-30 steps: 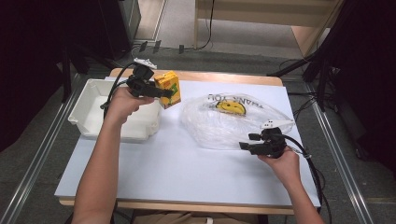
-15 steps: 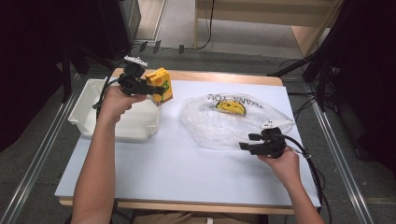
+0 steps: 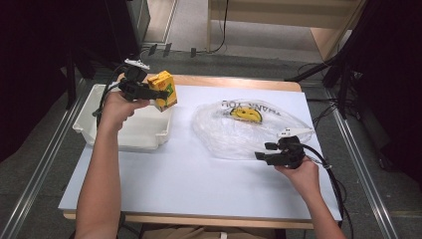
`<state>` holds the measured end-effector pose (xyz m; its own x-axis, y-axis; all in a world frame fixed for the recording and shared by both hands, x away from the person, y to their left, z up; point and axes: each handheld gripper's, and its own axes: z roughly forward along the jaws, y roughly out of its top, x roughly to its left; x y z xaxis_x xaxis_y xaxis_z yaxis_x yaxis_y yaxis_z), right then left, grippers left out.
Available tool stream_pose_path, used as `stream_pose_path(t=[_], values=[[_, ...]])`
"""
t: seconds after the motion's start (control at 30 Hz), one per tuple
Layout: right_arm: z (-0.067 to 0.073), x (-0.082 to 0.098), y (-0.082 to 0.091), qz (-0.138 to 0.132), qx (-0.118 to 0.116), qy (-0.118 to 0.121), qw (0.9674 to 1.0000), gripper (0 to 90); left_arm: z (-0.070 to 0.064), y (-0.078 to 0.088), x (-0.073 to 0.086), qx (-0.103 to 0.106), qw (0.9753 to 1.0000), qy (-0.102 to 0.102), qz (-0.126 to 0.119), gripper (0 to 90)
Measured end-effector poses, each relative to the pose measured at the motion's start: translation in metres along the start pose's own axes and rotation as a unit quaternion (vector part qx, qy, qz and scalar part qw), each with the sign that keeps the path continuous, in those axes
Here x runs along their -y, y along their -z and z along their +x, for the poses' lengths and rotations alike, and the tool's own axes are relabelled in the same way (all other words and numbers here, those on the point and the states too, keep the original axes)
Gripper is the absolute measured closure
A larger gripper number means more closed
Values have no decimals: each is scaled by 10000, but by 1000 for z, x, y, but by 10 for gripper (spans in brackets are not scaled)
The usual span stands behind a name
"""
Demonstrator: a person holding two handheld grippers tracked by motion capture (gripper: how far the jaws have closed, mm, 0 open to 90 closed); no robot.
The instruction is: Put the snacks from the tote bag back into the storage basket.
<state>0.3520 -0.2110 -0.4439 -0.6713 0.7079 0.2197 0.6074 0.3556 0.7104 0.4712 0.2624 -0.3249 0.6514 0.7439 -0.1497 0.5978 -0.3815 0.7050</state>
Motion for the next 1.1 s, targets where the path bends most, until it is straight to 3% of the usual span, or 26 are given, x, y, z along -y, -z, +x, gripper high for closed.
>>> stream_pose_path(t=[0.37,0.7,0.8,1.1], values=[[0,0,-1,17,-8,0,10000,390,9,2,5,-162,9998,73,61,516],[1,0,-1,11,-5,2,10000,390,23,3,14,-261,9993,268,-71,516],[1,0,-1,8,-6,-2,10000,390,28,0,17,-257,9990,357,-7,517],[1,0,-1,11,-15,18,10000,390,34,-15,24,-374,9986,360,57,516]])
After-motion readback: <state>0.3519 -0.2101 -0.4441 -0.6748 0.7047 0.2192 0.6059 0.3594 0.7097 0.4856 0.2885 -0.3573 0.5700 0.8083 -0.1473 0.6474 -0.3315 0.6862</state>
